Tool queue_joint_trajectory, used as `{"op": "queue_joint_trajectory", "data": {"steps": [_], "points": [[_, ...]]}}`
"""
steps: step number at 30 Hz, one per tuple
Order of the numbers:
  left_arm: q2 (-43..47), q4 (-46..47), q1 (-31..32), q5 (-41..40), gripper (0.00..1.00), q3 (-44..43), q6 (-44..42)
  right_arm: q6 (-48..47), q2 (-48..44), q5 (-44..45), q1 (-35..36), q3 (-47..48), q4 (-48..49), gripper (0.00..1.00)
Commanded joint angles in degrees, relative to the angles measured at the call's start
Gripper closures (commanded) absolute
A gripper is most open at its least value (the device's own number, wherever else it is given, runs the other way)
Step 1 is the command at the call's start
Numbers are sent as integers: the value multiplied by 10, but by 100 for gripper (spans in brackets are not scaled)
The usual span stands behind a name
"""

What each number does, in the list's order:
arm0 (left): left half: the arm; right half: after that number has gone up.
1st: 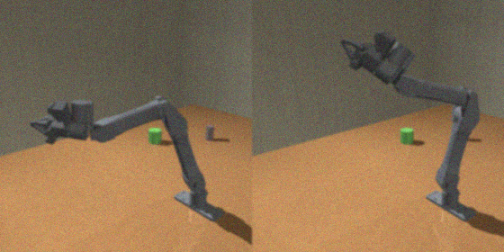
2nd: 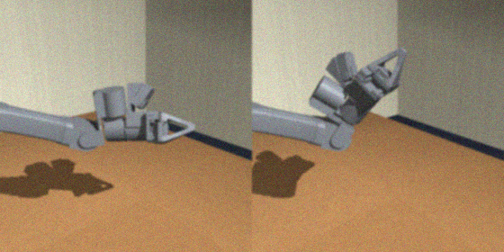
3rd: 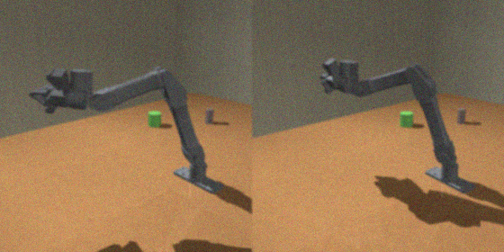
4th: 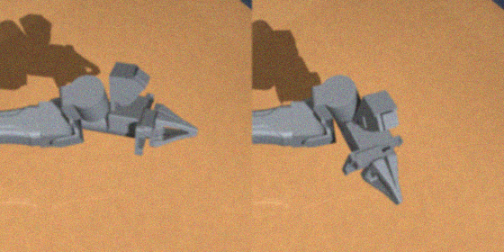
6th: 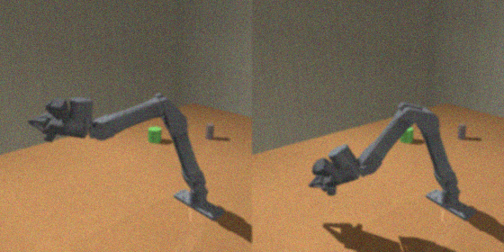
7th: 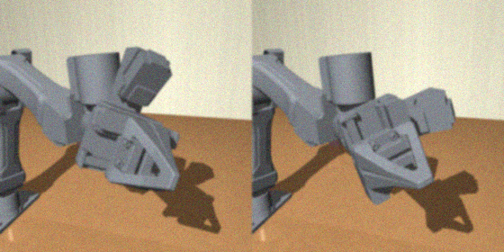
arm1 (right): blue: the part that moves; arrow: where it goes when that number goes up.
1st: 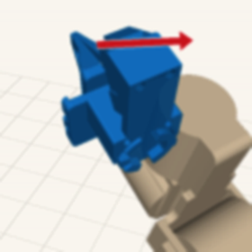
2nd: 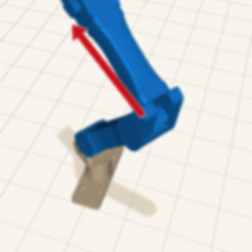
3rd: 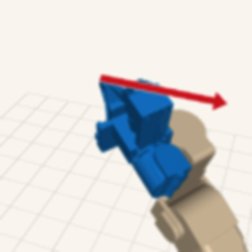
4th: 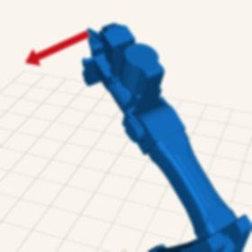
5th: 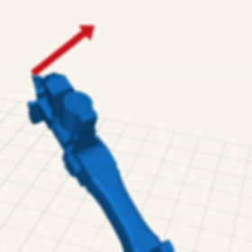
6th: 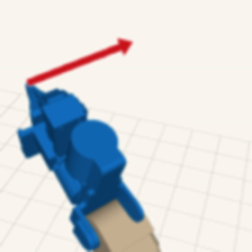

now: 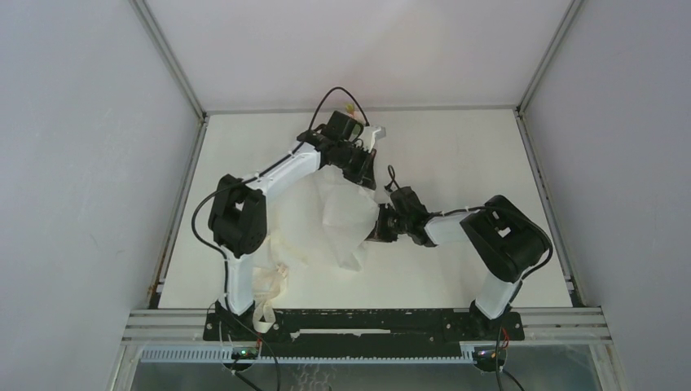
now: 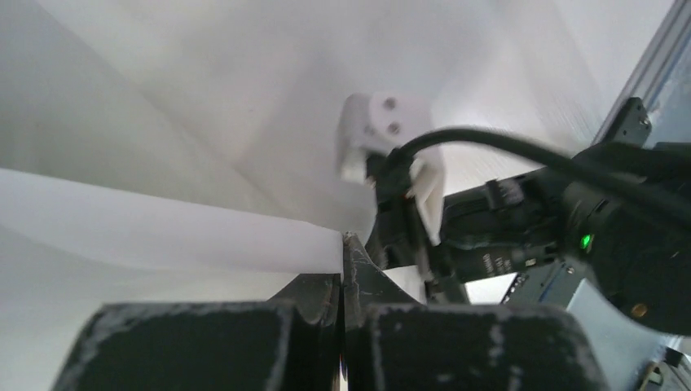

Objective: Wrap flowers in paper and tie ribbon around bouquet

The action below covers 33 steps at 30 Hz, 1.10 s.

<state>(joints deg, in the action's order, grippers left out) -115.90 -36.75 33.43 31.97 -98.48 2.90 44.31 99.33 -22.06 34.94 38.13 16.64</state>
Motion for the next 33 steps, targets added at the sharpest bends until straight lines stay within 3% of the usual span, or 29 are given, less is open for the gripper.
{"op": "queue_joint_trajectory", "data": {"steps": [1, 5, 10, 16, 21, 26, 28, 33], "points": [[0, 1, 5, 34, 100, -11, 18, 31, 19, -6, 32, -11, 47, 100], [-47, 7, 5, 1, 100, -20, 17, 61, 15, 19, 63, -19, 76, 100], [-93, 11, 4, -31, 100, -33, 1, 103, -33, 114, 115, -39, 40, 87], [-115, 11, 5, -47, 100, -24, -18, 108, -116, 193, 138, -43, -106, 74], [-104, 11, 4, -43, 100, -15, -23, 20, -241, 239, 113, -48, -215, 57], [-99, 13, 5, -41, 100, -15, -20, -72, -285, 123, 6, -47, -176, 30], [-99, 13, 4, -41, 100, -16, -19, -81, -263, 110, -13, -35, -136, 8], [-98, 13, 4, -36, 100, -13, -13, -91, -154, 73, -23, 30, -99, 5]]}}
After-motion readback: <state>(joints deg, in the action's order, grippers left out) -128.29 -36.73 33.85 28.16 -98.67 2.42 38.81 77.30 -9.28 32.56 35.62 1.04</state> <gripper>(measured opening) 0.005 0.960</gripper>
